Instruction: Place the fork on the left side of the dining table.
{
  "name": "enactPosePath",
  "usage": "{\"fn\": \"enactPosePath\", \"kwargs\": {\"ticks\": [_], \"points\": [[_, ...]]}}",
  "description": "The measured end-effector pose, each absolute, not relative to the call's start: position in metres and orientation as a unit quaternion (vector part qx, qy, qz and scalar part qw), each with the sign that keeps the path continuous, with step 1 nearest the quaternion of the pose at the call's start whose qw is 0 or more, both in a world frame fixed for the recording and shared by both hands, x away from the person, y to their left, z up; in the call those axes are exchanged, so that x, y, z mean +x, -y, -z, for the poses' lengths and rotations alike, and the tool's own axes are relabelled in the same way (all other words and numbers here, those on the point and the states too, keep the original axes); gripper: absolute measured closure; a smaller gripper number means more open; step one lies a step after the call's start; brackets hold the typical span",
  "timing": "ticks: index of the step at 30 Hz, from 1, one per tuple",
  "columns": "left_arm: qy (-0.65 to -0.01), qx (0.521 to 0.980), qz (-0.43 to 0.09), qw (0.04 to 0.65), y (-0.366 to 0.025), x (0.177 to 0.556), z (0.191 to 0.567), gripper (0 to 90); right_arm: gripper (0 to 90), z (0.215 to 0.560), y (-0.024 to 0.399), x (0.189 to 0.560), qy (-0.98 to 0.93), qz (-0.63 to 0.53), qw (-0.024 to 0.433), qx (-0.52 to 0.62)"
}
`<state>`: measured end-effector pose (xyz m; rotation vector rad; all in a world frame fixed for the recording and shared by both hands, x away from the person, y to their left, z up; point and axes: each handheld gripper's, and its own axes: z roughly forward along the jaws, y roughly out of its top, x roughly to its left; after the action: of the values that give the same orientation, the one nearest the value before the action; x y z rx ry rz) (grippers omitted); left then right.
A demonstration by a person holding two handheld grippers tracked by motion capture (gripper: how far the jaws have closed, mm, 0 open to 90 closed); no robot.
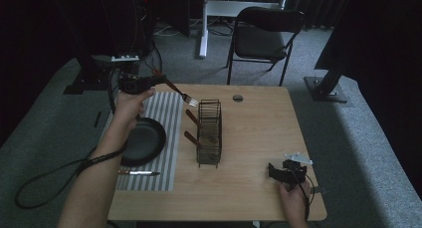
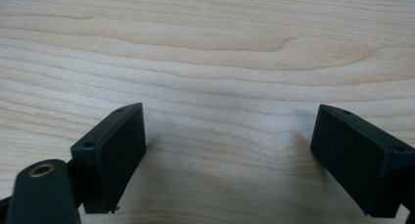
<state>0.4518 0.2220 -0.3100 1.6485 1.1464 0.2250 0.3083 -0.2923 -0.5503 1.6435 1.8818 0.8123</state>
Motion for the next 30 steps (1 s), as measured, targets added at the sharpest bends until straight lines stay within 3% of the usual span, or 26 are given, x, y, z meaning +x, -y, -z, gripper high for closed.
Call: {"fn": "enactPosePath", "kwargs": {"ticks": [30], "points": [[-0.595,0.641,-0.109,0.473,-0.294,0.483,0.399,80.7,12.8,0.55,0.292,0.308,-0.693,-0.299,0.254,0.605]]}}
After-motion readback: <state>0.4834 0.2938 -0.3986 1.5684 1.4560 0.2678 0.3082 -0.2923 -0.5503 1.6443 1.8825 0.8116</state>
